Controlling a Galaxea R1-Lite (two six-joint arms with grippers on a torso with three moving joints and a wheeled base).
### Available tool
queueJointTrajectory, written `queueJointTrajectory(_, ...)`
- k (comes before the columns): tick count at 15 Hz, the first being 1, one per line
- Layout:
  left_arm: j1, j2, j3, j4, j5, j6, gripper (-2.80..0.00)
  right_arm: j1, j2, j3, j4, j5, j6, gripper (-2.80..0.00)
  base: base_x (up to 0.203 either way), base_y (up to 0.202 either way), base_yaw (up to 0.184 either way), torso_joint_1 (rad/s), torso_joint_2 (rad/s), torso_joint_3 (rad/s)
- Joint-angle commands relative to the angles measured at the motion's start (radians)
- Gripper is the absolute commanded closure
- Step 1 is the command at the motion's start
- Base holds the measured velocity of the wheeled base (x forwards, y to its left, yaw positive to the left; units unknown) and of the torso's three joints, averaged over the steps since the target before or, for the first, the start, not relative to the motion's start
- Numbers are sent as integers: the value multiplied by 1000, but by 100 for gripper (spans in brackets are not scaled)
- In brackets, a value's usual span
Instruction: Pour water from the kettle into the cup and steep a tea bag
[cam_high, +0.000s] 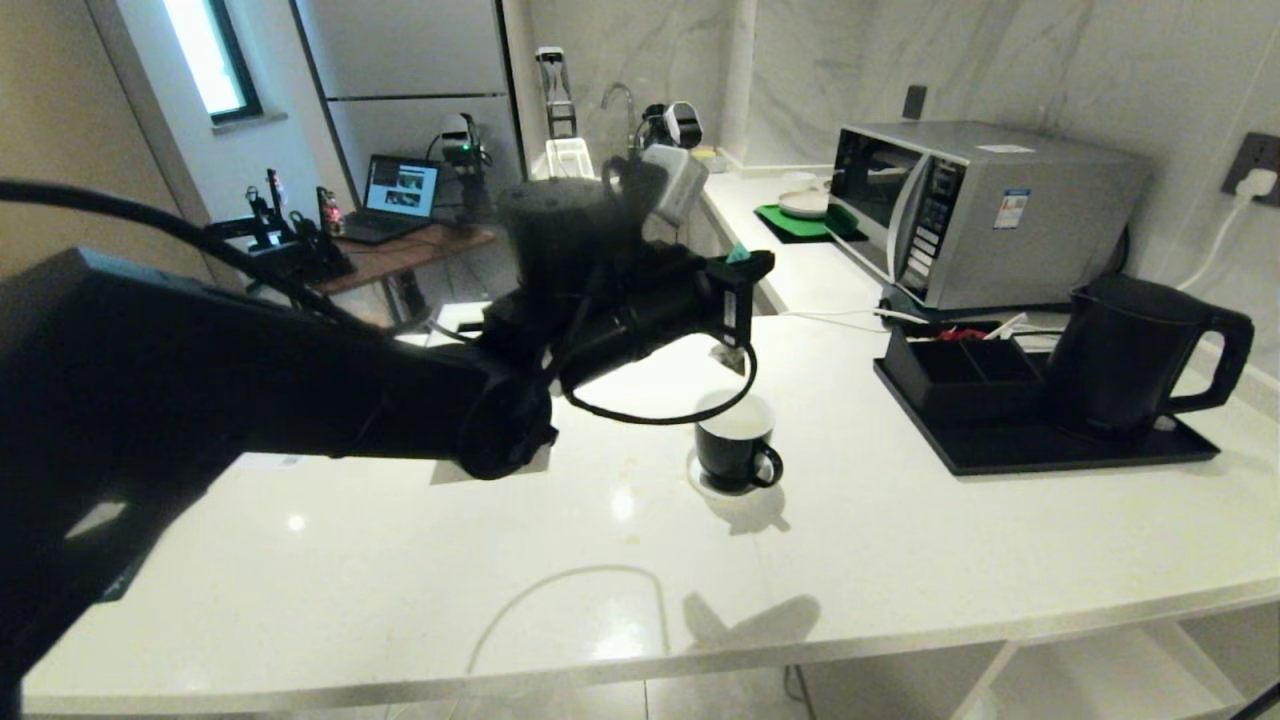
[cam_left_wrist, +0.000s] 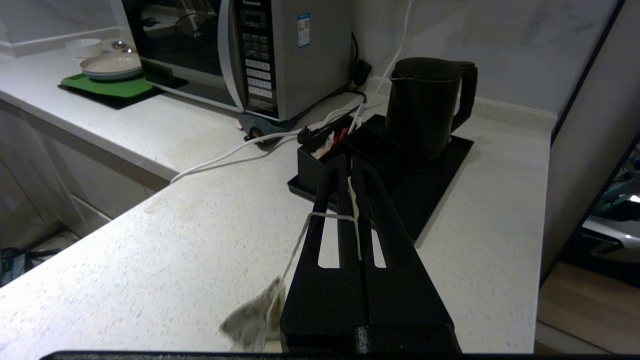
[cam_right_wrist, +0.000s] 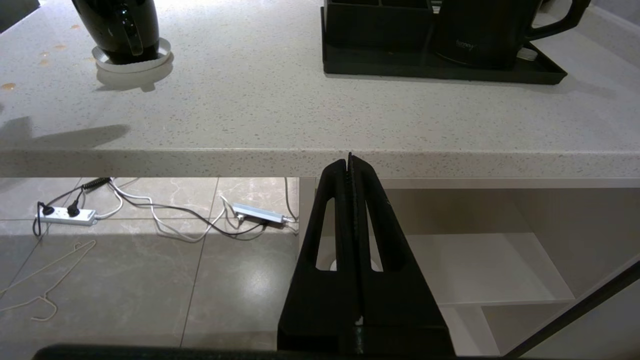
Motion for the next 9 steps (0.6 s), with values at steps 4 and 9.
queueJointTrajectory(4, -12, 156, -184, 44, 0, -1, 0, 0, 2, 0, 0, 0, -1, 0, 0, 0, 0, 0, 0, 0)
queueJointTrajectory(9, -22, 213, -235, 66, 2, -1, 0, 0, 2, 0, 0, 0, -1, 0, 0, 0, 0, 0, 0, 0)
